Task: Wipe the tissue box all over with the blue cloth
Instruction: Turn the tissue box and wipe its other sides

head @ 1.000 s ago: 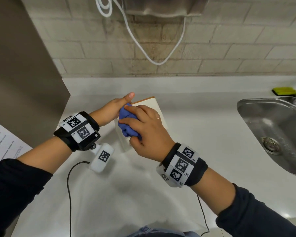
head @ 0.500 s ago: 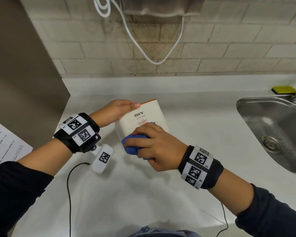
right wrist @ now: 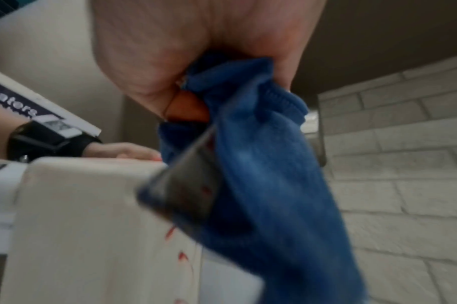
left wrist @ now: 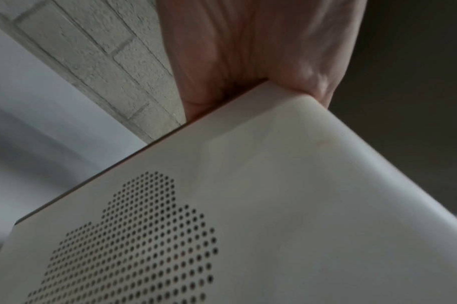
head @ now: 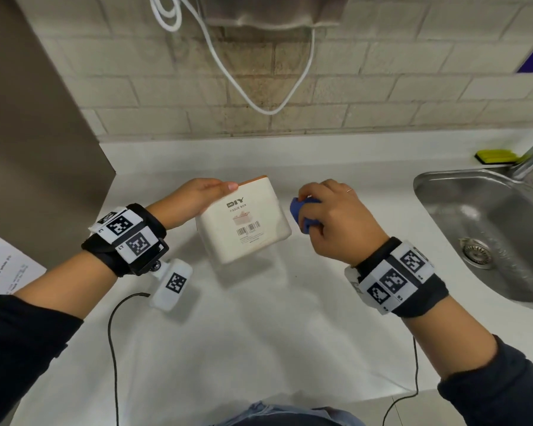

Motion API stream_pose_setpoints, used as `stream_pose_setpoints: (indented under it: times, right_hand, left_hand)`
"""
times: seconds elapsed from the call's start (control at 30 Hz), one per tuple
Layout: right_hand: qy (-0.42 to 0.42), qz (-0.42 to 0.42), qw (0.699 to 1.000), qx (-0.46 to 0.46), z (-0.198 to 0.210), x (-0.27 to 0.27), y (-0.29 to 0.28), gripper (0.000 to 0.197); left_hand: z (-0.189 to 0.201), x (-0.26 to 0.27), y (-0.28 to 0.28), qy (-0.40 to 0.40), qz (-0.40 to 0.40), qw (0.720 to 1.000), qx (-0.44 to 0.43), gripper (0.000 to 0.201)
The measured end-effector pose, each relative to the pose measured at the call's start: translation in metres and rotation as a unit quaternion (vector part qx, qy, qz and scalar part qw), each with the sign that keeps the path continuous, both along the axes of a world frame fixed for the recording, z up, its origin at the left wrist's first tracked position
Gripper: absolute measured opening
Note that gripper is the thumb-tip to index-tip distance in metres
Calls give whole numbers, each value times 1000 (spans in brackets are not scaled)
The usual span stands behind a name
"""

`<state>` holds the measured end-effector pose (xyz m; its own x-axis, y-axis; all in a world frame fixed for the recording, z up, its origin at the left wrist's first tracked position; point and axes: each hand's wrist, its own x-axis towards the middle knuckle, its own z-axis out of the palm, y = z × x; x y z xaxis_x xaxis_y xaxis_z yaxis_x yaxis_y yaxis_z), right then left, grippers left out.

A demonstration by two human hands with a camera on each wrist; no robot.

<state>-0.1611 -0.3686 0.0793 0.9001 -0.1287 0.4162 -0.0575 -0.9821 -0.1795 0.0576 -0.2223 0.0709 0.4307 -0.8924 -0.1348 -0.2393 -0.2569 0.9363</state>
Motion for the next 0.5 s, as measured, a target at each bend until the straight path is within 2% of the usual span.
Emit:
stream_pose_setpoints:
  times: [0.07, 0.13, 0.2, 0.27, 0.37, 0.5]
  right_hand:
    - [-77, 10, 996, 39, 10, -1, 11, 29]
    - [-126, 86, 987, 59, 13, 4, 33, 34]
    - [-110, 158, 980, 54, 0, 15, 57, 39]
    - [-68, 177, 981, 35, -23, 27, 75, 42]
    - [-42, 209, 977, 24, -44, 36, 84, 38]
    - [-12, 285, 958, -25, -40, 38, 69, 26]
  left_hand:
    - [0, -1, -1, 1, 4, 1000, -1, 79]
    - [0, -1, -2, 10, 9, 1000, -3, 70]
    - [0, -1, -3, 21, 14, 1000, -6, 49]
    - [1, -1, -4, 29, 19, 999, -1, 37]
    - [4, 1, -4, 15, 20, 1000, 12, 56]
    - [5, 2, -3, 5, -5, 1000, 18, 55]
